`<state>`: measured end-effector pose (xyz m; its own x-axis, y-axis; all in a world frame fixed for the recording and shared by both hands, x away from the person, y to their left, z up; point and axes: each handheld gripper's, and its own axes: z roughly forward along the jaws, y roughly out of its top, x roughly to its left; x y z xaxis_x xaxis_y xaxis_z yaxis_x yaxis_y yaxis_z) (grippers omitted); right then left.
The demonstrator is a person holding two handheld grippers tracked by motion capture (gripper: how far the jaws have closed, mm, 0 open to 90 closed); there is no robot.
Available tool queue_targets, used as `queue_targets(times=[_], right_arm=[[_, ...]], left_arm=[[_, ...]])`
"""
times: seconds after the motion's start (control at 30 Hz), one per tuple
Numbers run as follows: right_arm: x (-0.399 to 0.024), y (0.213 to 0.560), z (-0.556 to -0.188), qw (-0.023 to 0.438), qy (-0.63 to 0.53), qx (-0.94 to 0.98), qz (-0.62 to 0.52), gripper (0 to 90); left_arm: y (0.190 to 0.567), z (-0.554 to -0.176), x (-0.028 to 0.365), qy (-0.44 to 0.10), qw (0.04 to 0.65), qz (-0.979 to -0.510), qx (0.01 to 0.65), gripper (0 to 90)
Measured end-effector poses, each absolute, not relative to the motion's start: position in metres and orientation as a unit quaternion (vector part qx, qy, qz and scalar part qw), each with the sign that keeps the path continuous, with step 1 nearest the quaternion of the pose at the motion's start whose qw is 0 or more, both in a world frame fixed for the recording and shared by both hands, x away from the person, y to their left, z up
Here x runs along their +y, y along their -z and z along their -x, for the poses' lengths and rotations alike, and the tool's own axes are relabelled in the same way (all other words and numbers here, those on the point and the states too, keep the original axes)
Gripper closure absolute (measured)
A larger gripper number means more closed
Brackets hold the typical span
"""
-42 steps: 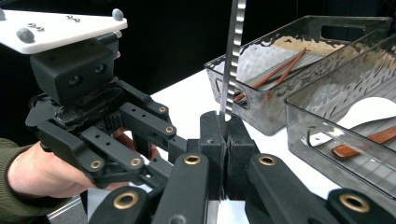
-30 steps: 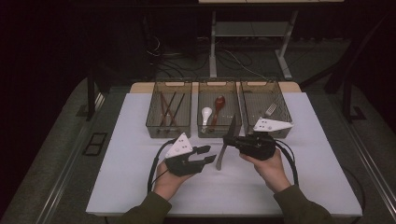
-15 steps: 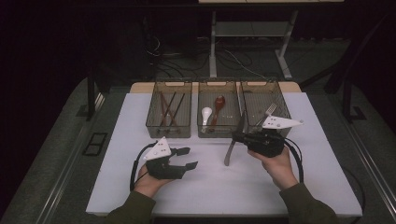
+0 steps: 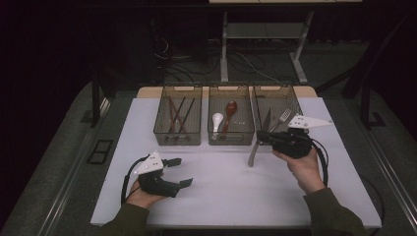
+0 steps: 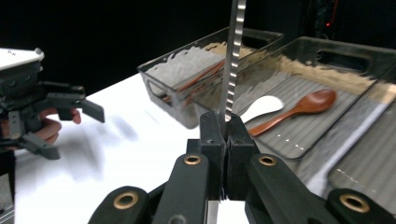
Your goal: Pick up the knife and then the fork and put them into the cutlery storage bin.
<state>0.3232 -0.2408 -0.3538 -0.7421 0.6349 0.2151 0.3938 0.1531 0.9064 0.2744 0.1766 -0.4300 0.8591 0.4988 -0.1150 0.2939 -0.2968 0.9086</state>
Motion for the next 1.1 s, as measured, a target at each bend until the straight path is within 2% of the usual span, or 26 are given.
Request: queue_targets(times=[0.23,0.5,0.77,0.93,1.1], right_arm=[[-0.264,0.337,-0.332,0.13,-0.553,0.744,-0.353,88.5],[-0.295,0.302,-0.35,0.155,-0.557,0.722,-0.381,88.5],[-0.324,0.277,-0.376,0.204,-0.533,0.712,-0.41,88.5],[-0.336,0.278,-0.4,0.211,-0.499,0.716,-0.44,88.5],[-0.34,0.295,-0.416,0.217,-0.443,0.738,-0.462,88.5]], left_arm=[[0.432,-0.275,0.173,-0.102,0.53,-0.801,0.258,12.9],[0.432,-0.276,0.173,-0.104,0.527,-0.798,0.275,1.6],[0.433,-0.277,0.17,-0.094,0.522,-0.803,0.272,0.0],[0.435,-0.278,0.168,-0.085,0.518,-0.806,0.275,0.0],[0.435,-0.279,0.166,-0.084,0.516,-0.809,0.27,0.0]])
